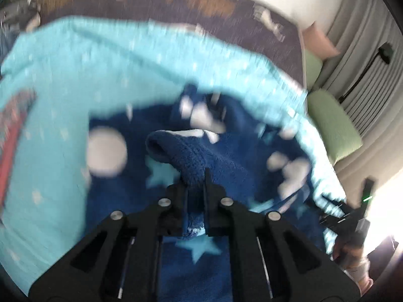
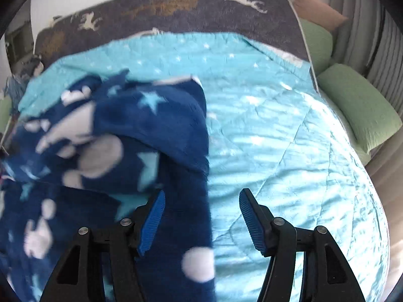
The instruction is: Fold small clothes
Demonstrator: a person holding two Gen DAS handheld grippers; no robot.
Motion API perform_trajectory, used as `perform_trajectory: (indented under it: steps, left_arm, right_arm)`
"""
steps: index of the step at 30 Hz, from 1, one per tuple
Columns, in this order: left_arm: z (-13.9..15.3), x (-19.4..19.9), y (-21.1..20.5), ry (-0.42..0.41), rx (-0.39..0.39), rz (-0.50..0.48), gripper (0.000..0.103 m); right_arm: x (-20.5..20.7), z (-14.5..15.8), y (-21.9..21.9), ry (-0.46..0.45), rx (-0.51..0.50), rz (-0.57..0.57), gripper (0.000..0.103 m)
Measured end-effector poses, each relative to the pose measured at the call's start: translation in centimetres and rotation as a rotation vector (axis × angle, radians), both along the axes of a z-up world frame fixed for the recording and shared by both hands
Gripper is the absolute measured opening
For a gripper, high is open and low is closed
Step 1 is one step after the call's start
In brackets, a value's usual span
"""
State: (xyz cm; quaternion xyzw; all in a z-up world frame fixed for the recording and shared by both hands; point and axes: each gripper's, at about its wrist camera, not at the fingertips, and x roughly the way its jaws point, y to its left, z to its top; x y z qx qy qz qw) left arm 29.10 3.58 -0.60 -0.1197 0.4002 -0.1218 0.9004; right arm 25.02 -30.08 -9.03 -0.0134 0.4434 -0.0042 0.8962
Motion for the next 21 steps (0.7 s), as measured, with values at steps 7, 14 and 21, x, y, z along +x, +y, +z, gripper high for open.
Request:
perform_trajectory:
  steps: [7,14,21]
  left_arm:
    - [3.9,0.3,2.8,-0.096,0.136,0.065,0.011]
    - [-5.9,1.7,5.2,0.143,0.145,0.094,0.012]
    - [-6.3,0.7,4.6,0.121,0.168,0.07,0.013]
  right_arm:
    - [3.4,-0.7,0.6,-0.006,-0.063,-0.024,0.062]
    - [1.7,0.5,-1.1,-0.079,0.116,-0.051,0.048]
    - [0.6,0.5,-1.9,-0.031,0.177,-0.092,0.048]
